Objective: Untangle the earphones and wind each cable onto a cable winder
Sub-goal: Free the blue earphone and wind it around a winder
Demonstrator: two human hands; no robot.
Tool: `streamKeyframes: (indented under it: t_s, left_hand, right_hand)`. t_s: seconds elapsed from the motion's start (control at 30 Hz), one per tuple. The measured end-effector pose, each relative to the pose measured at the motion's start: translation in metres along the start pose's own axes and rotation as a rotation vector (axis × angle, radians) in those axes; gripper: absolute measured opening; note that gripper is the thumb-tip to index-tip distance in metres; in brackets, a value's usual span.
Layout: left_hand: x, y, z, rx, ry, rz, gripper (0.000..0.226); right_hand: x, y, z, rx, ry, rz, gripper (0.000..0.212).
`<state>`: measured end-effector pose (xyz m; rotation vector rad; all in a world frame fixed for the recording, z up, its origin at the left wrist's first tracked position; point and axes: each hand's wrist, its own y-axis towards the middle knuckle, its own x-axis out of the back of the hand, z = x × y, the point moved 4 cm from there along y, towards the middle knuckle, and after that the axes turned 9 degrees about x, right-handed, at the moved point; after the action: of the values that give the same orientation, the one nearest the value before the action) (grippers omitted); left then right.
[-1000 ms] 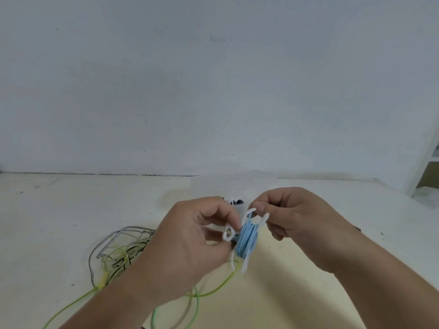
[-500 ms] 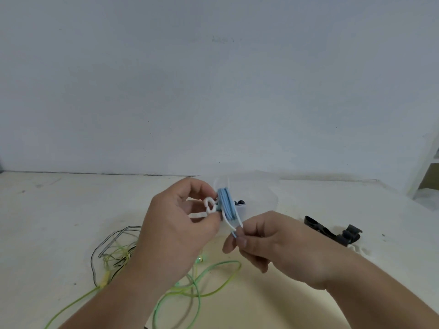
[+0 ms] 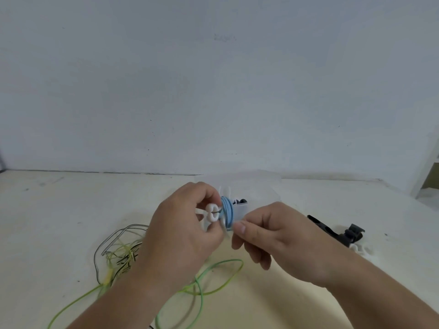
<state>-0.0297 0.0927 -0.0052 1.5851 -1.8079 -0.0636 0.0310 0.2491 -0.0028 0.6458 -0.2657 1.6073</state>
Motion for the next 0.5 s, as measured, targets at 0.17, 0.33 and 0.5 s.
streamKeyframes:
  t_s: [0.17,0.33,0.5]
  left_hand:
    - [-0.007,-0.005,-0.008,-0.107,0.078,0.057,0.013]
    - [-0.014,-0.010,-0.011,-0.131,0.080,0.120,0.017]
    - [-0.013,-0.007,-0.006,-0.128,0.052,0.118,0.018]
  right_hand:
    - [0.003,0.001,0.005,0.019,-0.062,-0.118,0.049]
    - [0.004,0.002,0.005,0.027,-0.077,-0.207,0.048]
    - [0.002,0.001,0.003,-0.004,0.053,-0.174,0.050]
